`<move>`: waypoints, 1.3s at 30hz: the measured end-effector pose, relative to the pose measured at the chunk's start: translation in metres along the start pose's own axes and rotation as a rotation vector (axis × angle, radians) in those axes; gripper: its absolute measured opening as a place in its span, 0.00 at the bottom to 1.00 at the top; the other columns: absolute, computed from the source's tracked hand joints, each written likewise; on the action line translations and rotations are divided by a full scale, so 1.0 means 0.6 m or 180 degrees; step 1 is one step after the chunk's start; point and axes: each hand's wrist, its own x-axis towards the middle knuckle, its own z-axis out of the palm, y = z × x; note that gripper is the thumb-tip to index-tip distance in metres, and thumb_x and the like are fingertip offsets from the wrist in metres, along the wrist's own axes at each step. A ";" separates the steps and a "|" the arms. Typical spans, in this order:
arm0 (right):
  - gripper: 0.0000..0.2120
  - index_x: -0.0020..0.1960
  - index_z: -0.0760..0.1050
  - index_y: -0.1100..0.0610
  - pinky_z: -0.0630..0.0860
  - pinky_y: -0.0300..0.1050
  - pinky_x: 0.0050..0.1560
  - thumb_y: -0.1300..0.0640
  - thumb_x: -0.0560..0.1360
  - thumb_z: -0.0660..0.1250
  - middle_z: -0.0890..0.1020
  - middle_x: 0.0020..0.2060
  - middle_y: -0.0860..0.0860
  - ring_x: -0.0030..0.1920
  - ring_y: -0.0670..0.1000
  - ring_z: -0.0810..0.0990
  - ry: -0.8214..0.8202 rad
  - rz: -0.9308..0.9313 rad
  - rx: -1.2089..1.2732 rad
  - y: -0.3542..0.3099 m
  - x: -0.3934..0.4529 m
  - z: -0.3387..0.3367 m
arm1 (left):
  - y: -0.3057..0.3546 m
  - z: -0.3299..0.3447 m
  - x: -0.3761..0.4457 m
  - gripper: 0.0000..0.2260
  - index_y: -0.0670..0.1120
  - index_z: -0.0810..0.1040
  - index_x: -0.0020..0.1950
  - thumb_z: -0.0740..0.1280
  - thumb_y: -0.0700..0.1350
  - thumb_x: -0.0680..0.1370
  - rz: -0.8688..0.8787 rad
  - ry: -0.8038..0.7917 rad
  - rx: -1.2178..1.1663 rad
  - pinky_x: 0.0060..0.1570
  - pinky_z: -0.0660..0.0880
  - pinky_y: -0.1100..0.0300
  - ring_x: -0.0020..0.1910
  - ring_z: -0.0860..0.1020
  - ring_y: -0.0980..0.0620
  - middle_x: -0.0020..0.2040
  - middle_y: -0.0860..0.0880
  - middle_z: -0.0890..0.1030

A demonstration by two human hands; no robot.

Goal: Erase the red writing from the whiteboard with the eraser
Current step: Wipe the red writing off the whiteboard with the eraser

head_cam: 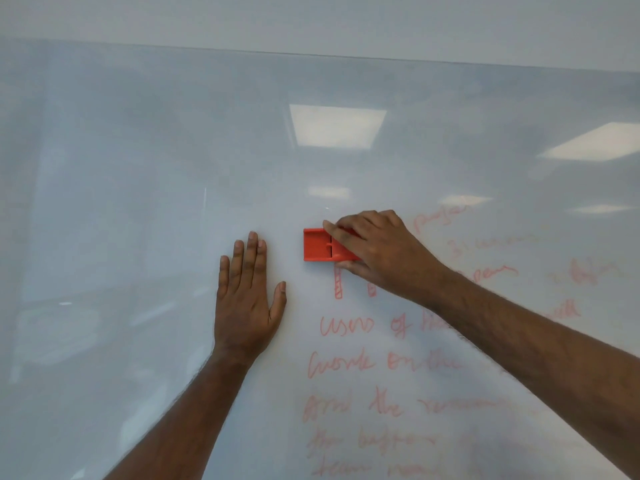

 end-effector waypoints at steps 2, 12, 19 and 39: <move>0.32 0.81 0.65 0.55 0.72 0.54 0.63 0.41 0.82 0.64 0.77 0.68 0.52 0.66 0.56 0.76 -0.0092 -0.0123 -0.0074 0.017 -0.012 -0.008 | 0.002 -0.001 0.000 0.34 0.43 0.51 0.90 0.56 0.54 0.86 0.0007 -0.0007 0.0003 0.88 0.46 0.45 0.90 0.49 0.45 0.90 0.45 0.51; 0.33 0.79 0.69 0.57 0.71 0.58 0.57 0.42 0.79 0.71 0.79 0.64 0.58 0.60 0.62 0.78 0.0176 0.0414 -0.0290 0.158 -0.004 -0.046 | 0.000 -0.004 -0.002 0.34 0.41 0.52 0.89 0.54 0.54 0.86 0.0041 -0.0114 0.0003 0.88 0.49 0.41 0.90 0.49 0.44 0.90 0.44 0.51; 0.33 0.80 0.69 0.55 0.70 0.60 0.59 0.41 0.80 0.69 0.78 0.64 0.55 0.61 0.61 0.75 0.0482 0.1181 0.0179 0.144 0.058 -0.021 | -0.002 -0.001 -0.004 0.34 0.42 0.51 0.89 0.54 0.54 0.86 0.0063 -0.0093 0.0004 0.88 0.49 0.41 0.90 0.49 0.45 0.90 0.45 0.51; 0.30 0.81 0.66 0.51 0.71 0.53 0.61 0.39 0.84 0.62 0.77 0.69 0.50 0.64 0.54 0.77 -0.0079 -0.0648 0.0047 0.026 -0.041 0.011 | -0.007 -0.002 -0.010 0.34 0.43 0.51 0.90 0.55 0.54 0.86 0.0119 -0.0149 -0.0012 0.88 0.49 0.42 0.90 0.49 0.44 0.90 0.45 0.50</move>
